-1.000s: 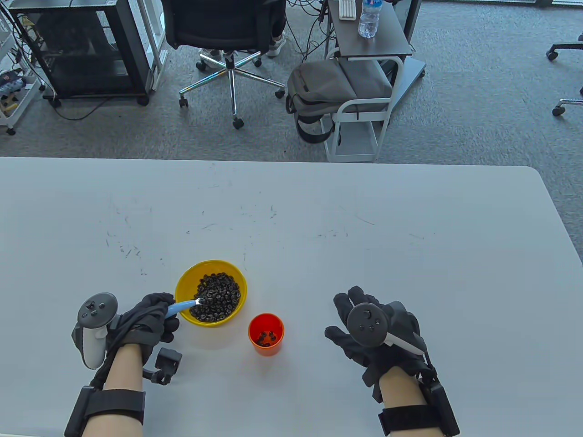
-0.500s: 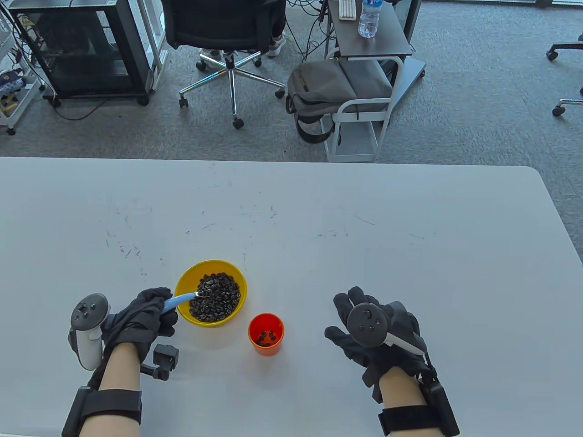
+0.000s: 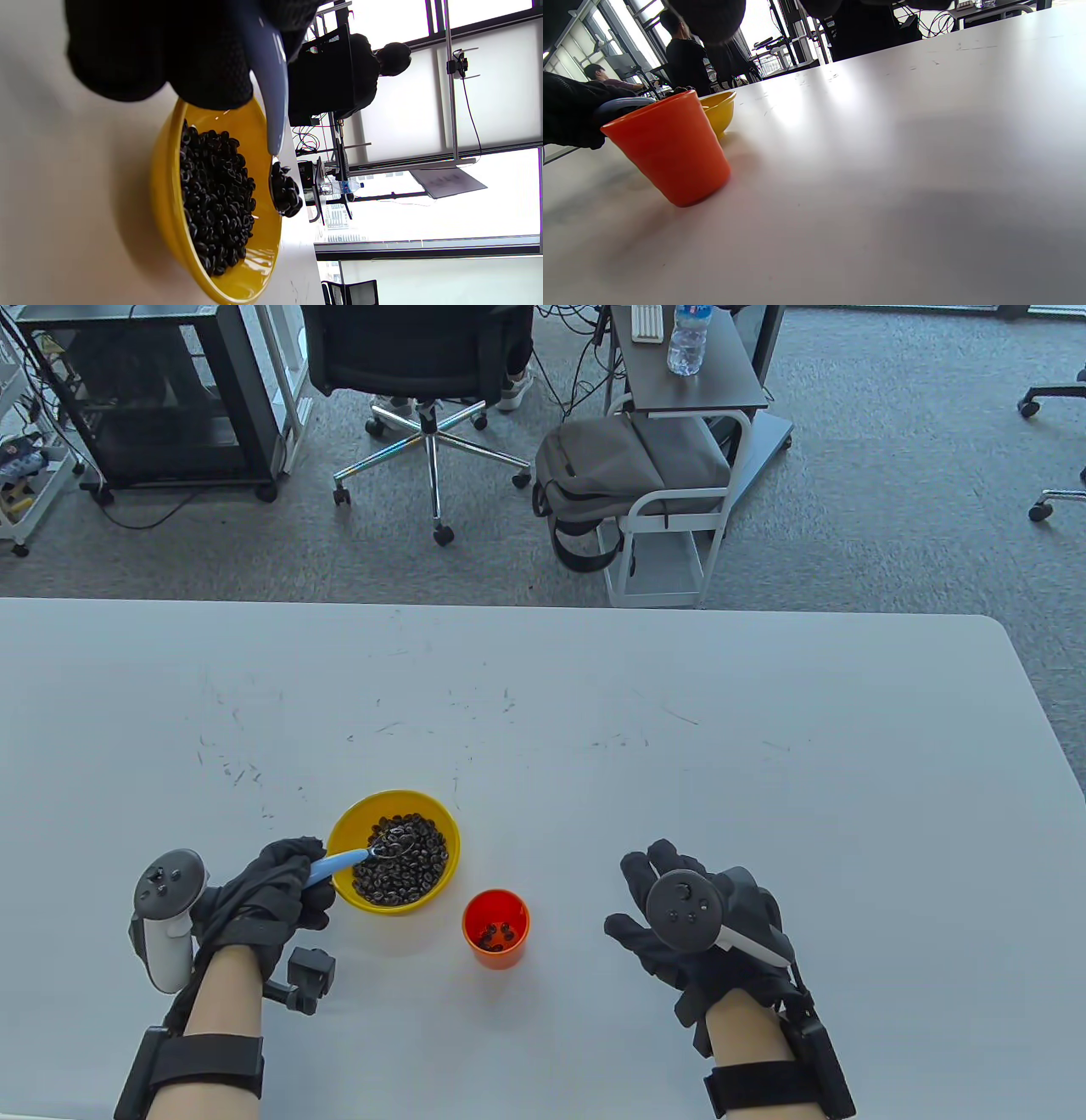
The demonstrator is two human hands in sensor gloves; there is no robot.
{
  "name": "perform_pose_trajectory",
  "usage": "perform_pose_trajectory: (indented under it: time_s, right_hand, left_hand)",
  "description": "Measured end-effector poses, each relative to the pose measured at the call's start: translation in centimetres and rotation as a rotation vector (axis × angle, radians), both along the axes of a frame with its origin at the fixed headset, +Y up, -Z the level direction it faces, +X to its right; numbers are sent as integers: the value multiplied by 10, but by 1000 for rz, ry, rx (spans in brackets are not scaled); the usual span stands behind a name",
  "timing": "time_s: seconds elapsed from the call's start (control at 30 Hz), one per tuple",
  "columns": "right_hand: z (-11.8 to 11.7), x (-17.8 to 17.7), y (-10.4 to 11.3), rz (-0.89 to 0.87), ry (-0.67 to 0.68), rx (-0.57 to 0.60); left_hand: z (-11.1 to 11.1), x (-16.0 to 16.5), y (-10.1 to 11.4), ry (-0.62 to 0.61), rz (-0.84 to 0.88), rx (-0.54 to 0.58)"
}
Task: Scoop coffee beans into a cup using a baby spoon
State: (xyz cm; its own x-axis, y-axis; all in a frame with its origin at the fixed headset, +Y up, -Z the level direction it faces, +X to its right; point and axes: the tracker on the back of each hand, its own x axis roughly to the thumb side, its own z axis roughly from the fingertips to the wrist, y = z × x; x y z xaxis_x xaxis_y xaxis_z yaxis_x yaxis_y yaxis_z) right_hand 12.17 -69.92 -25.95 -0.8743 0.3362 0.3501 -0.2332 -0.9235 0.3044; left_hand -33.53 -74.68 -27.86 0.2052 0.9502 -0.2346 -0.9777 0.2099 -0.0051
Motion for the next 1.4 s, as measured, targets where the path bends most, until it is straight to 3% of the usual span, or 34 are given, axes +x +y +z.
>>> perform_pose_trajectory:
  time_s: [0.87,1.1,1.23,1.4]
  right_hand:
    - [0,0,0,-4,3,-3]
    - [1,-1,0,-2,6,-2]
    - [1,-1,0,-2,7,-3]
    - [0,-1,0,-5,8,3]
  left_hand:
    - [4,73,22,-392,-21,80]
    - [5,83,28,-512,-65,166]
    - [5,81,32,-534,-61,210]
    - [5,71,39,-454,-103,295]
